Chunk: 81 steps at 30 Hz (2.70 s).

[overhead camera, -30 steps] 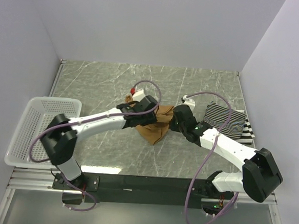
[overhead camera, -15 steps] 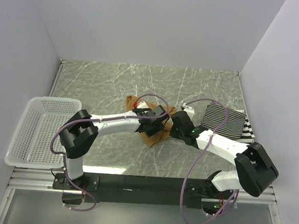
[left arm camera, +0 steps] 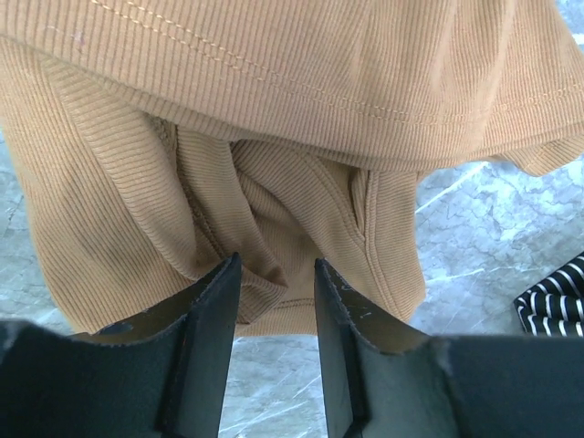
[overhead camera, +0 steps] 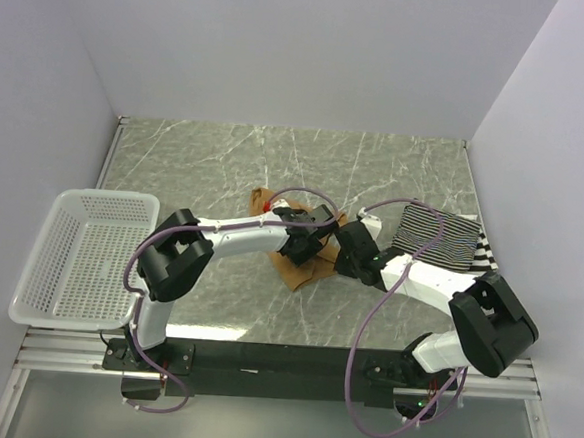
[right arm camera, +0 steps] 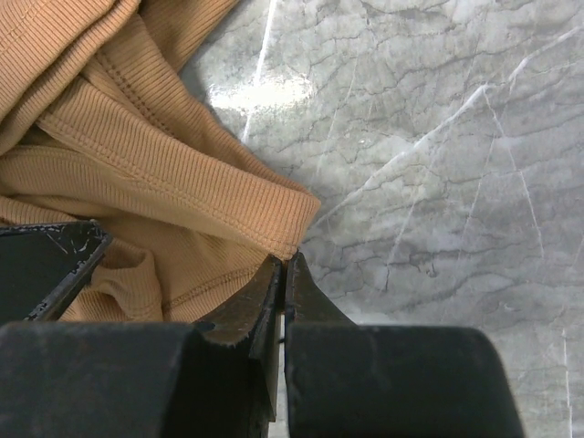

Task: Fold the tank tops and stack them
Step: Flatten the tank top out

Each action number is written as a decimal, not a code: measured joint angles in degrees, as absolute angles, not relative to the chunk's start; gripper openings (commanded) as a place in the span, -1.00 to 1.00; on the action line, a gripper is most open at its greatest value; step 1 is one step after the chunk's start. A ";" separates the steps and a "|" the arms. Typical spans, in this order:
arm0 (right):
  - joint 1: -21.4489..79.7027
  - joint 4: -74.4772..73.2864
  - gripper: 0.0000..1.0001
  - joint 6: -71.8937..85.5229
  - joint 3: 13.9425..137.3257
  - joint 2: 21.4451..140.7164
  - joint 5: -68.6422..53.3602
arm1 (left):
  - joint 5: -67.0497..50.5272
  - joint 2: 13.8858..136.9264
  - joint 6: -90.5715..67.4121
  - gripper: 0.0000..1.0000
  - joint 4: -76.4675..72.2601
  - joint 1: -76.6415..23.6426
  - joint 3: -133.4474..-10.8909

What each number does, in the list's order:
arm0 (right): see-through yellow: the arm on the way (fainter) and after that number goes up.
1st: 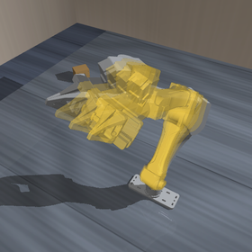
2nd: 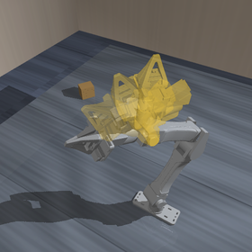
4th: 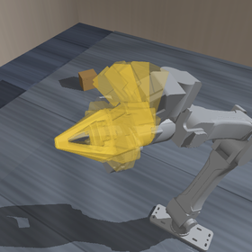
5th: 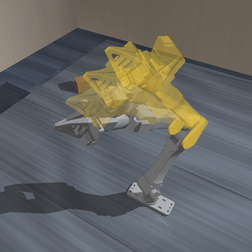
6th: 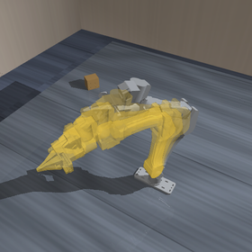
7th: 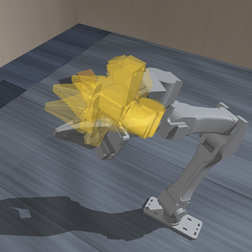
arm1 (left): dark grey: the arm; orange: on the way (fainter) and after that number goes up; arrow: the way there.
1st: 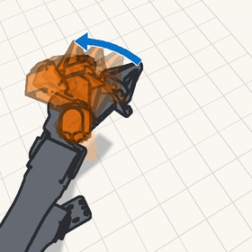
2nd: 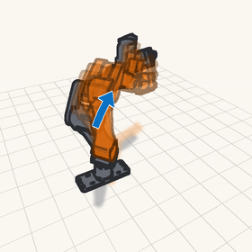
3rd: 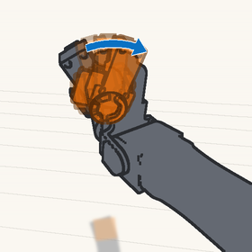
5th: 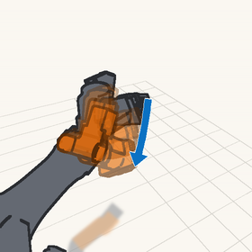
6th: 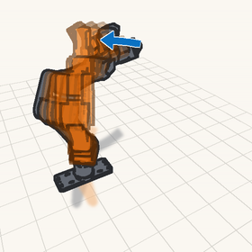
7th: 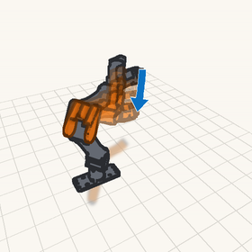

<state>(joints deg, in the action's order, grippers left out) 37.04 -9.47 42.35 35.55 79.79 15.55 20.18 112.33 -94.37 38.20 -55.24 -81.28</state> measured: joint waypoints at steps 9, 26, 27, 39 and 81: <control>36.80 -9.39 -1.00 42.35 35.55 79.94 15.35 | 20.01 112.33 -95.44 -0.12 38.89 -55.16 -81.34; 35.70 -7.20 -1.00 42.30 35.51 80.07 15.09 | 19.27 109.67 -95.20 0.00 40.05 -55.22 -77.38; 35.66 -7.20 -1.00 42.30 35.51 80.07 15.05 | 19.11 109.67 -95.20 0.00 39.99 -55.22 -77.28; 35.20 -6.76 -1.00 42.13 35.22 80.09 14.83 | 17.28 109.75 -93.56 -0.51 37.50 -55.22 -74.15; 34.11 -35.09 -1.00 27.33 86.65 42.87 11.03 | 29.54 53.28 -63.53 -0.99 36.97 -46.15 -90.50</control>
<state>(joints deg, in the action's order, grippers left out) 34.11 -35.09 27.33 86.65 42.87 11.03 29.54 53.28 -63.53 36.97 -46.15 -90.50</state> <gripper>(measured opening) 0.022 0.015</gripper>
